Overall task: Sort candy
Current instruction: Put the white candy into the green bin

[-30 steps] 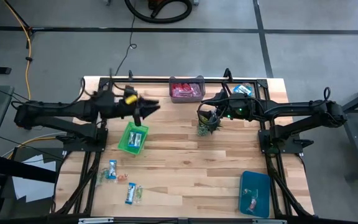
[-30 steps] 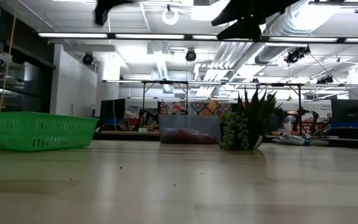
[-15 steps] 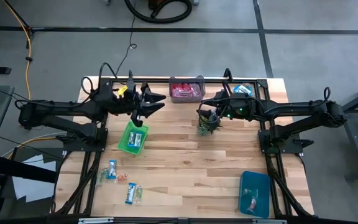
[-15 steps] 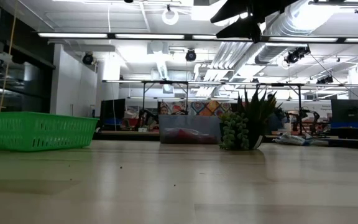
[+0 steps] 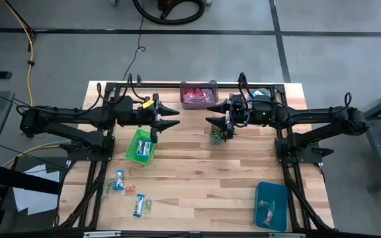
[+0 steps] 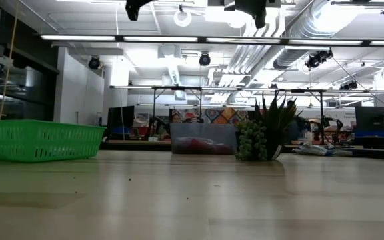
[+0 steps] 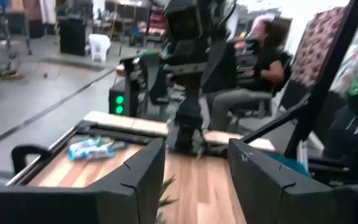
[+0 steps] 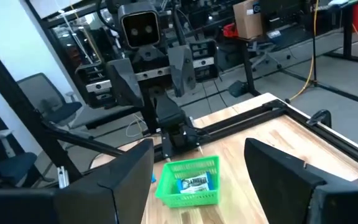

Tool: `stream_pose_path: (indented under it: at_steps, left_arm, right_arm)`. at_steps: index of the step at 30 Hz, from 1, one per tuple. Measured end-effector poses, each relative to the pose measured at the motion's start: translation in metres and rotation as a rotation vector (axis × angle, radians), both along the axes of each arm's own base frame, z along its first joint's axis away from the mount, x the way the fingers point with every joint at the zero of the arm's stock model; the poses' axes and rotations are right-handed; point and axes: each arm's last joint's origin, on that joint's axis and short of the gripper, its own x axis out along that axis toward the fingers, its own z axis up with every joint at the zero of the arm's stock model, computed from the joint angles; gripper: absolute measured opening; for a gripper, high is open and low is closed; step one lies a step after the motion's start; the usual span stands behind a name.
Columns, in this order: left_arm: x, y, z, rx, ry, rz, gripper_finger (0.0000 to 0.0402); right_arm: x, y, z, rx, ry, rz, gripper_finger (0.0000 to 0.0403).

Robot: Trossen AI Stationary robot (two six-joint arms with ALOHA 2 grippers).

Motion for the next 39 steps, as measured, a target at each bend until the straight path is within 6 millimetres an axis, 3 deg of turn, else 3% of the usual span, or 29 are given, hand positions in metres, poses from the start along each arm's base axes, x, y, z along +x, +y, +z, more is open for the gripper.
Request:
stream_pose_path:
  at_steps: [5, 9, 12, 17, 20, 24, 30, 39]
  left_arm:
    - [0.000, 0.000, 0.000, 0.048, 0.008, 0.004, 0.0163]
    - [0.000, 0.001, 0.000, 0.078, 0.010, 0.019, 0.0163]
    - [0.000, 0.001, 0.000, 0.077, 0.010, 0.033, 0.0163]
    - [0.000, 0.001, -0.001, 0.071, 0.015, 0.034, 0.0163]
    - [0.000, 0.001, -0.002, 0.044, 0.020, 0.035, 0.0163]
    - [0.000, 0.001, -0.003, 0.031, 0.032, 0.038, 0.0163]
    - [-0.001, 0.001, -0.005, 0.025, 0.061, 0.038, 0.0163]
    - [-0.001, 0.001, -0.007, 0.023, 0.079, 0.038, 0.0163]
  right_arm:
    - [0.000, 0.000, -0.002, 0.000, 0.016, -0.014, 0.0247]
    - [-0.002, -0.010, 0.000, 0.026, 0.042, -0.226, 0.0247]
    - [-0.007, -0.034, 0.014, -0.015, 0.193, -0.412, 0.0247]
    - [-0.023, -0.091, 0.021, -0.007, 0.658, -0.674, 0.0247]
    - [-0.038, -0.124, 0.002, 0.083, 0.908, -0.781, 0.0247]
    - [-0.059, -0.150, -0.046, 0.259, 1.148, -0.843, 0.0247]
    - [-0.084, -0.148, -0.109, 0.438, 1.278, -0.860, 0.0247]
    - [-0.093, -0.150, -0.143, 0.439, 1.268, -0.934, 0.0247]
